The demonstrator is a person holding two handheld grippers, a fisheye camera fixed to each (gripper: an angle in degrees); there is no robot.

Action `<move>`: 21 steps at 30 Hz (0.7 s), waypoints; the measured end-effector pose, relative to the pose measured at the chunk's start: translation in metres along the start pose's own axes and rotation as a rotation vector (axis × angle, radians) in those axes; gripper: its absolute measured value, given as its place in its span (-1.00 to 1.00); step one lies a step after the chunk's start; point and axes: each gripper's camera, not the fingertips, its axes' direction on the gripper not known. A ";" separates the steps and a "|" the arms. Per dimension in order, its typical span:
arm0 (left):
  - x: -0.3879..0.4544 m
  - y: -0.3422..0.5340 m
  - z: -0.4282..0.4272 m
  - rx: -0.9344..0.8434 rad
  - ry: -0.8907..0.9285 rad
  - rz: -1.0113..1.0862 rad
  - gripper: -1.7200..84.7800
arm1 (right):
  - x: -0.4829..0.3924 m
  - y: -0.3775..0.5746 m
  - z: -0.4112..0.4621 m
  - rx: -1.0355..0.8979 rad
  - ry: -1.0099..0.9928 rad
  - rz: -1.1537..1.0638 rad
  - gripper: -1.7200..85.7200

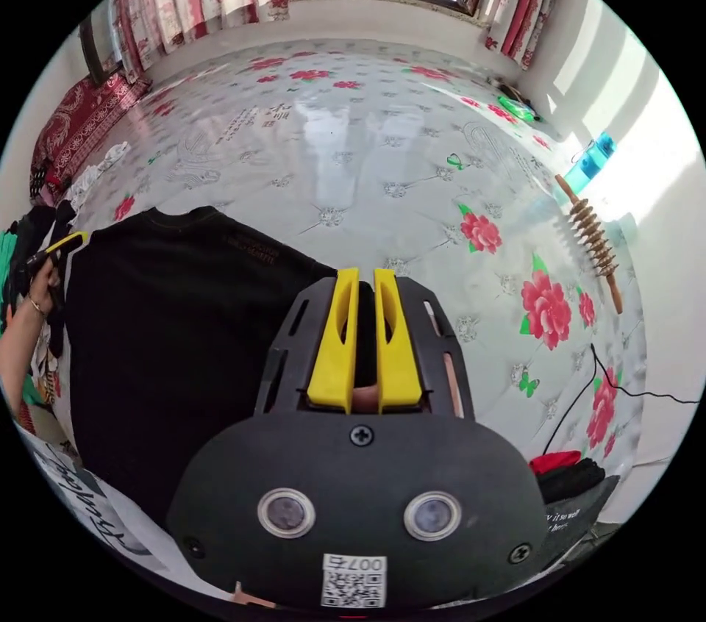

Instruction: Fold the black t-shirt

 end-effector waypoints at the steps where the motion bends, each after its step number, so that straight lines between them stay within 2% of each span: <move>1: -0.002 0.012 -0.008 -0.003 0.006 -0.001 -0.98 | 0.003 0.010 -0.006 0.011 -0.005 0.011 -0.94; 6: -0.009 0.060 -0.029 -0.061 0.041 -0.054 -0.98 | 0.021 0.068 0.004 -0.167 -0.091 0.064 -0.95; 10: 0.004 0.092 -0.019 -0.187 0.062 -0.040 -0.98 | 0.028 0.120 0.017 -0.299 -0.014 0.097 -0.96; 11: 0.005 0.094 -0.011 -0.228 0.057 -0.036 -0.98 | 0.033 0.131 0.013 -0.242 -0.016 0.114 -0.96; 14: 0.004 0.097 -0.005 -0.191 0.056 -0.017 -0.98 | 0.055 0.137 0.013 -0.249 -0.043 0.208 -0.96; 16: -0.001 0.082 -0.006 -0.291 0.027 -0.046 -0.98 | 0.068 0.134 0.010 -0.285 -0.042 0.283 -0.96; 18: -0.004 0.080 -0.025 -0.246 0.004 -0.040 -0.98 | 0.077 0.137 -0.008 -0.254 0.007 0.319 -0.96; 21: -0.010 0.104 -0.060 -0.201 0.075 -0.052 -0.98 | 0.080 0.159 -0.048 -0.146 -0.085 0.301 -0.96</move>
